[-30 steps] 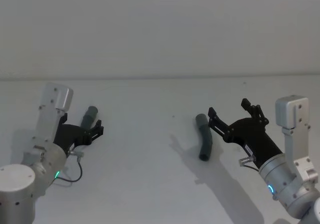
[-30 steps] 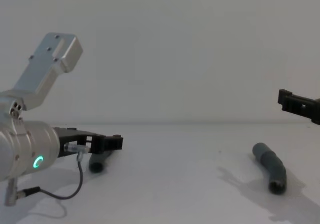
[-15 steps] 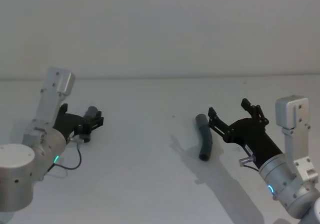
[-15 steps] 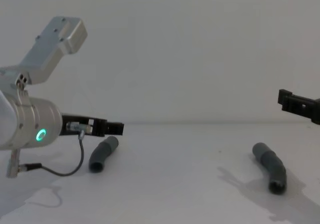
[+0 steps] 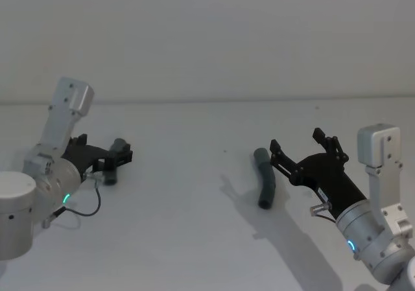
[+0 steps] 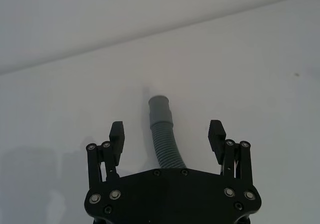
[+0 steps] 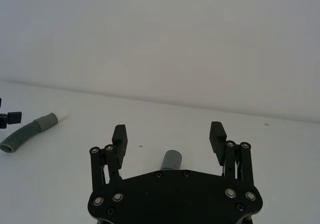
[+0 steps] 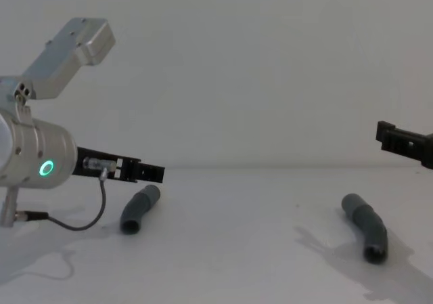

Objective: Use both hands to pick up one end of the pipe from the table, align the ends, and insert them.

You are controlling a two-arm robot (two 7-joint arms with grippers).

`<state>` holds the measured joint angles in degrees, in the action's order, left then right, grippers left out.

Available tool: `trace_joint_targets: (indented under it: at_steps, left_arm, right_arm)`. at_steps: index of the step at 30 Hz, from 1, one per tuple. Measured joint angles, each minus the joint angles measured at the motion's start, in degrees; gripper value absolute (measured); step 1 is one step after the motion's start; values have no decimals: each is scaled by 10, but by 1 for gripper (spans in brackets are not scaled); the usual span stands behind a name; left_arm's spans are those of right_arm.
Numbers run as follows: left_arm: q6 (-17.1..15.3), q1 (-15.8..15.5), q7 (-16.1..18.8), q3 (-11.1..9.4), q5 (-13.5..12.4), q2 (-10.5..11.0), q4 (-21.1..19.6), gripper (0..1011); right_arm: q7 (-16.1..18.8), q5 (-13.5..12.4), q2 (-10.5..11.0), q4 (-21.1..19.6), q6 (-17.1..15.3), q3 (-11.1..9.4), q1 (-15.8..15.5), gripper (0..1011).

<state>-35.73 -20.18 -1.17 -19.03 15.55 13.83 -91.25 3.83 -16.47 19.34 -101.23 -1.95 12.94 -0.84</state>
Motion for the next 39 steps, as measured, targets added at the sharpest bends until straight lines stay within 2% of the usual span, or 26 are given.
trace_joint_targets:
  at_steps: [8,18,28,39]
  left_arm:
    - [-28,-6,-11,10,8,1,9,1001]
    - [-35,-12,-11,13,5,-2,24,1001]
    - [-17,-18,-3,4,-15,-8,46,1001]
    - [18,-23,-8,-9,-31,-15,75,1001]
  right_arm:
    - [0,0,0,0,0,0,0,1002]
    - [0,0,0,0,0,0,0,1002]
    - [0,0,0,0,0,0,0,1002]
    - [0,0,0,0,0,0,0,1001]
